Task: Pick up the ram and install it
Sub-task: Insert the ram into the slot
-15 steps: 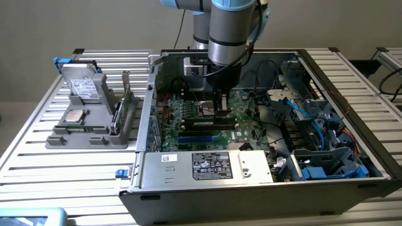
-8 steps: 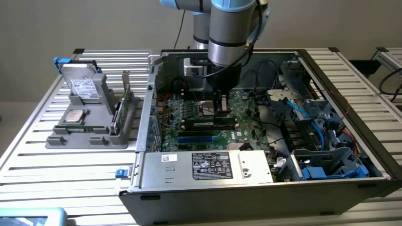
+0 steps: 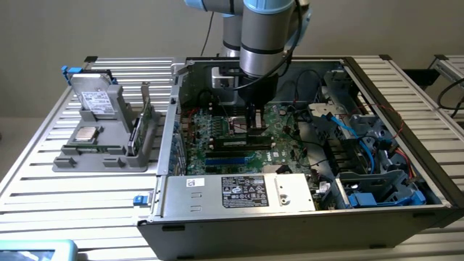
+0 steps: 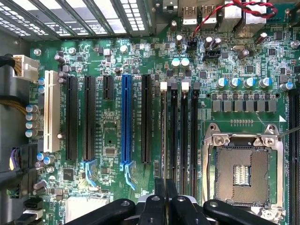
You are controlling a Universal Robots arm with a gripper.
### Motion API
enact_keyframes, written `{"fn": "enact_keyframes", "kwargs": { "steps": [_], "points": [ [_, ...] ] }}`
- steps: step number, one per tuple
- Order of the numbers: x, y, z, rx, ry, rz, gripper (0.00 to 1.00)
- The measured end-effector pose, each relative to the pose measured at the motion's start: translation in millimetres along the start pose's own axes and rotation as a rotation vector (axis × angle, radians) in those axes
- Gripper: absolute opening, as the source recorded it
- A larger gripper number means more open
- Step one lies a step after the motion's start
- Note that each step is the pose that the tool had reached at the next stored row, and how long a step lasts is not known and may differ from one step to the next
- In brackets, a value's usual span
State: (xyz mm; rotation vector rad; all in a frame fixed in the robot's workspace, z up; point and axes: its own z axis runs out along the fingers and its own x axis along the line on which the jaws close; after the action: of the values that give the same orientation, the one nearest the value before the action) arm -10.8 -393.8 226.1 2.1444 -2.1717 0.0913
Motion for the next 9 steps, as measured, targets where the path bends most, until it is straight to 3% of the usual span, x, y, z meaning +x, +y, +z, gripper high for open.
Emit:
{"fn": "enact_keyframes", "kwargs": {
  "steps": [9],
  "points": [
    [-0.2,0.7,1.5,0.0004,-0.0001,0.0,0.13]
  ]
}}
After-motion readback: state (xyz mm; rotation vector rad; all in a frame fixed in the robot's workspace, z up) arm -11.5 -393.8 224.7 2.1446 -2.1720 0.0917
